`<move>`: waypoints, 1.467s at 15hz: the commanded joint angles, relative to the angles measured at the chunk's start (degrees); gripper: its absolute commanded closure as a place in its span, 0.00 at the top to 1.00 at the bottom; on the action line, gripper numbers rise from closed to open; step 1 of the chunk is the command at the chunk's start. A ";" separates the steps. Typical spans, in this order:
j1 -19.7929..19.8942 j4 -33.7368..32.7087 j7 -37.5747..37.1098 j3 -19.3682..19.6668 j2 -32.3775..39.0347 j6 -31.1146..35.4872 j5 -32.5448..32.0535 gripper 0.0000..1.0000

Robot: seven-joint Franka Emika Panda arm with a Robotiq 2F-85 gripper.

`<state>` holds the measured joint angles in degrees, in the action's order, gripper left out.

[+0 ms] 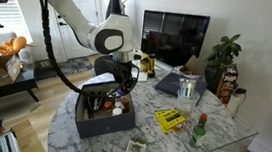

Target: Pick up the sauce bottle from the table and put it in the box.

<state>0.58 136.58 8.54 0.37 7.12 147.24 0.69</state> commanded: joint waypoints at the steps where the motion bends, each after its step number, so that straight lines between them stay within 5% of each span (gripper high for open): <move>1: 0.51 1.05 -1.25 -0.06 0.53 2.88 0.91 0.08; 22: 1.34 1.06 -1.80 -0.36 2.76 2.39 2.34 0.08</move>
<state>1.61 137.16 6.51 0.73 10.40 148.85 1.24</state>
